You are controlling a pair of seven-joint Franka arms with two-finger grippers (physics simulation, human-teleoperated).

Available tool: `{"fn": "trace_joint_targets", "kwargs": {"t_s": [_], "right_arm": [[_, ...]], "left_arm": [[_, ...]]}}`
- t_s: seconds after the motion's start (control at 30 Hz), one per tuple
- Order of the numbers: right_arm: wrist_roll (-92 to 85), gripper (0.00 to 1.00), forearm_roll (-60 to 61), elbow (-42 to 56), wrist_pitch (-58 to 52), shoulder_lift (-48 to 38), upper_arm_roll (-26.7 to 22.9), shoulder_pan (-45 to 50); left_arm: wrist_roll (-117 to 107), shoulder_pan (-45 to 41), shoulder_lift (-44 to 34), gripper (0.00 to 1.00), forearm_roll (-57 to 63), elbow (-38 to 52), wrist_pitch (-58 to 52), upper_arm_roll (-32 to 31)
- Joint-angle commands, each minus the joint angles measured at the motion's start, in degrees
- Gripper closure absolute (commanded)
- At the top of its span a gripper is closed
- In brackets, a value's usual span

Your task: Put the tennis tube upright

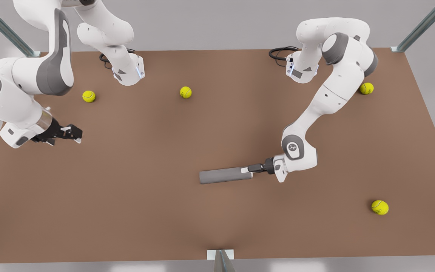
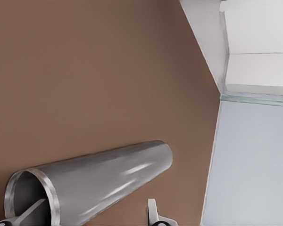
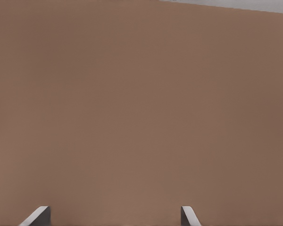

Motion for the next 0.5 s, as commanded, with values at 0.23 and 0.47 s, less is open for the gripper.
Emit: {"fn": "trace_joint_targets", "kwargs": {"t_s": [0.23, 0.47], "right_arm": [[0.0, 0.0, 0.54, -0.17, 0.12, 0.27, -0.09, 0.08], [-0.09, 0.0, 0.54, 0.27, 0.03, 0.44, -0.09, -0.1]], "left_arm": [[0.0, -0.7, 1.84, 0.01, -3.07, 2.64, -0.18, -0.09], [0.0, -0.62, 2.46, 0.01, -4.12, 3.69, -0.7, -0.26]]}}
